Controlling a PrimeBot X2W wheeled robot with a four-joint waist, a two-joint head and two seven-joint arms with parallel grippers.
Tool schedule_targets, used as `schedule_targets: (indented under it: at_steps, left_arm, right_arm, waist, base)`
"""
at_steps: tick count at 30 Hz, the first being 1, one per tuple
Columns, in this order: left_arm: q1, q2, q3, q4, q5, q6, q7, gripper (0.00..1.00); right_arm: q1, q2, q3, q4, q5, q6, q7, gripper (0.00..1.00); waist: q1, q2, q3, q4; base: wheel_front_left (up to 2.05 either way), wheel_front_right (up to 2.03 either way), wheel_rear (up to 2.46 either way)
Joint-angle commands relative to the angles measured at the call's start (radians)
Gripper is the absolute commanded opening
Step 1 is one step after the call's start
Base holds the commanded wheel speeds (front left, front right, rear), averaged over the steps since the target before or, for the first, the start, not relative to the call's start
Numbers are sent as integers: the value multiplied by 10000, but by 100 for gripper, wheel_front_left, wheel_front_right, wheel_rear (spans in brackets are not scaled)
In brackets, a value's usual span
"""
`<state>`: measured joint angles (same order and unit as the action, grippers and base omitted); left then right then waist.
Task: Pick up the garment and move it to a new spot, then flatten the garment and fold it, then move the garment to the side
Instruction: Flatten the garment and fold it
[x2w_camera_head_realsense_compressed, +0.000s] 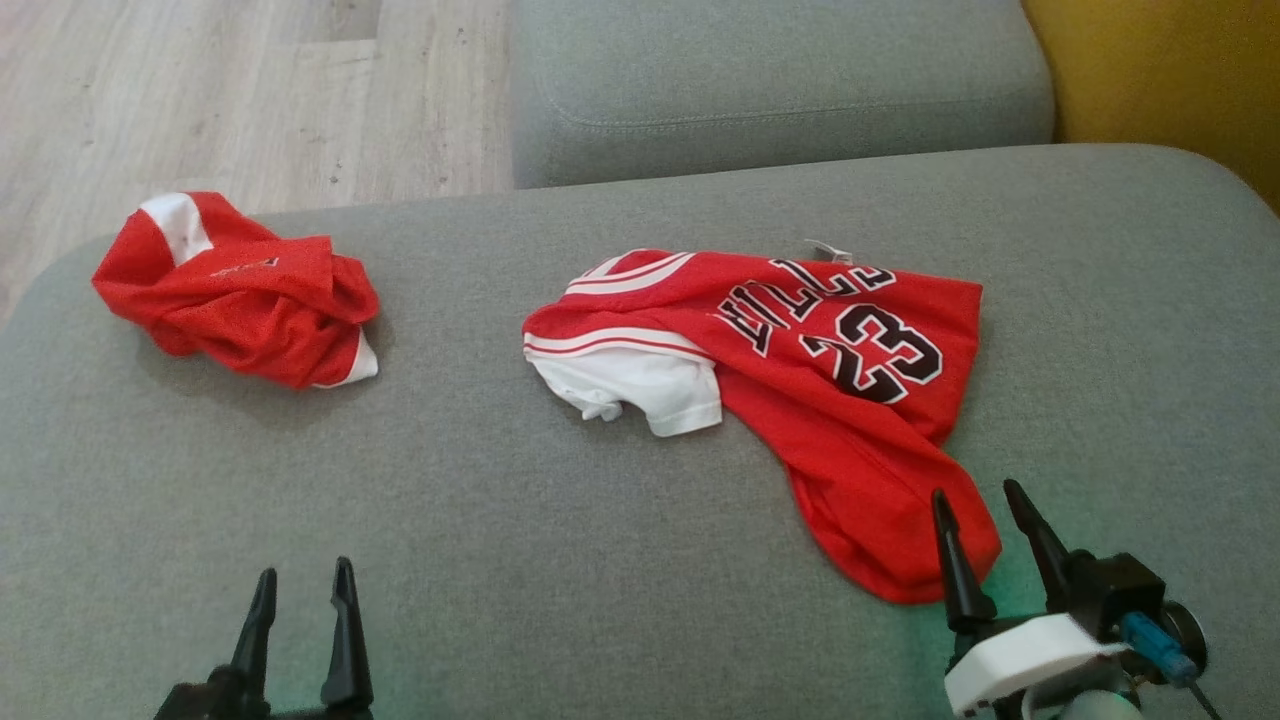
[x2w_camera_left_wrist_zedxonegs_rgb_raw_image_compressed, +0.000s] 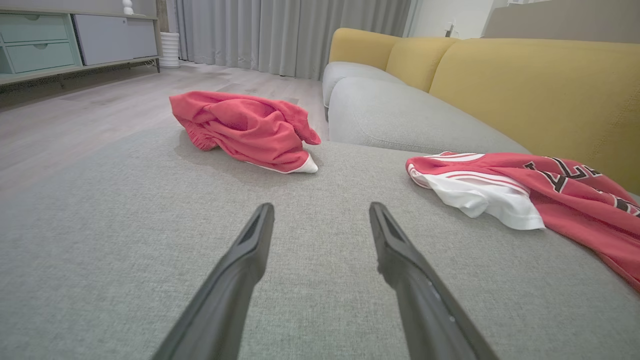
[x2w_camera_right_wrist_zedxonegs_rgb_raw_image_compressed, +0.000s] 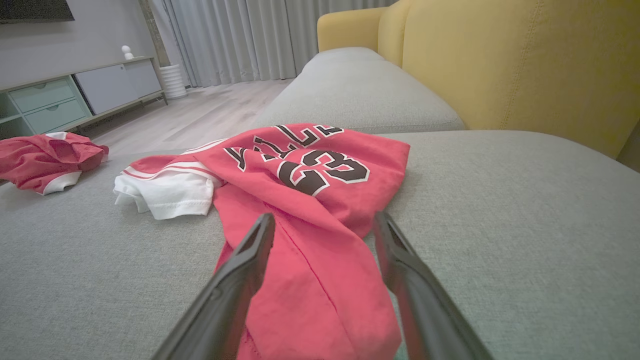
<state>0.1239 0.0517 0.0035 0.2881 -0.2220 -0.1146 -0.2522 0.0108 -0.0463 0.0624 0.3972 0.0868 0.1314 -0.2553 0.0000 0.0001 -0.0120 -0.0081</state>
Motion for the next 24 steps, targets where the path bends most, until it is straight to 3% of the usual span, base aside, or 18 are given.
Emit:
schedule_targets:
  at_steps: [1, 9, 16, 18, 24]
  left_arm:
    - [-629, -14, 276, -245, -52, -15, -95, 100]
    - [-2000, -14, -753, 415, -822, -102, -29, 100]
    - [-4143, -14, -2003, 1780, -2324, -138, 1096, 100]
    - [-4764, -14, -2221, 2342, -3176, -135, 1635, 100]
    - [-6126, -14, -2354, 4137, -4290, 395, 2573, 100]
  right_arm:
    - [-547, -39, 310, -254, 53, -7, -65, 100]
    - [-913, -39, 738, -438, 261, -7, -65, 100]
    - [-1276, -39, 1098, -754, 372, -7, -65, 100]
    - [-1419, -39, 1211, -841, 407, -7, -65, 100]
    - [-1715, -39, 1514, -955, 451, -7, -65, 100]
  waist:
    - [0, -1, 33, -64]
    - [0, -1, 310, -692]
    - [0, -1, 1008, -1175]
    - [0, -1, 1260, -1343]
    - [0, -1, 1730, -1853]
  base:
    - [0, 0, 0]
    - [0, 0, 0]
    - [0, 0, 0]
    - [0, 0, 0]
    - [0, 0, 0]
